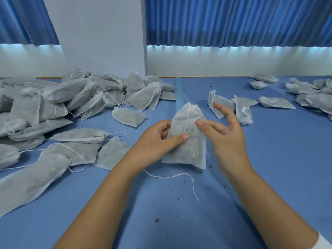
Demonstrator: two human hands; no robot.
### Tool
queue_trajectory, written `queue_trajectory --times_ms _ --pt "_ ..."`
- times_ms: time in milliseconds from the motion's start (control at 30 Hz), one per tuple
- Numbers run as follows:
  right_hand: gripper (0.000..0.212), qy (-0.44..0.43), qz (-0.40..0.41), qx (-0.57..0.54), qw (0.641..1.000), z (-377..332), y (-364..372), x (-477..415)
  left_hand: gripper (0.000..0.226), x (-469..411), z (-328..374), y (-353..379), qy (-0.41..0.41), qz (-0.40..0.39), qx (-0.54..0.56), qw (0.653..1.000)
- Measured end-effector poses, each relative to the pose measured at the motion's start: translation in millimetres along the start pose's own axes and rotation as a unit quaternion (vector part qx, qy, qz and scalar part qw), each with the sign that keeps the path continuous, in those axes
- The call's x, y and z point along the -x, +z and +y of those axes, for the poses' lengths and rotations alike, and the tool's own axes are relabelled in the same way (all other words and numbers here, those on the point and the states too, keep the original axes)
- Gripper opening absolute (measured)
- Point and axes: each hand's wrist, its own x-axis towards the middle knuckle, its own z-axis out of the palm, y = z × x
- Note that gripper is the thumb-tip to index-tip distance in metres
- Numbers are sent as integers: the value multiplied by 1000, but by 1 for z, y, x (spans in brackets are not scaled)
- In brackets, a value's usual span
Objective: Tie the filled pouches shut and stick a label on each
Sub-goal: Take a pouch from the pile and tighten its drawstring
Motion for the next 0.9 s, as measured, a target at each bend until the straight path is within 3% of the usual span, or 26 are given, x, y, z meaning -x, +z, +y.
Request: queue_trajectory --times_ms 100,300,400,500,633,767,900 --pt "43 11 -2 -10 1000 1 0 -1 29 0 -1 0 -17 -3 14 1000" --pt "8 -17 65 53 996 -3 -1 -2 37 -4 -2 -6 -51 81 45 994" --pt "12 -22 39 84 995 -9 -1 -1 26 -6 -2 -10 -56 120 31 991" --pt "22 -33 -54 105 992 -14 1 3 19 -6 -1 -11 -52 135 14 989" --pt "21 -15 -146 59 987 -18 4 9 38 -3 2 -7 -39 127 -24 991" --pt "12 13 -163 34 986 -19 6 8 31 0 5 -5 -25 103 -60 993" --pt "16 20 -117 32 992 -16 4 6 23 3 7 -3 -18 74 -85 993"
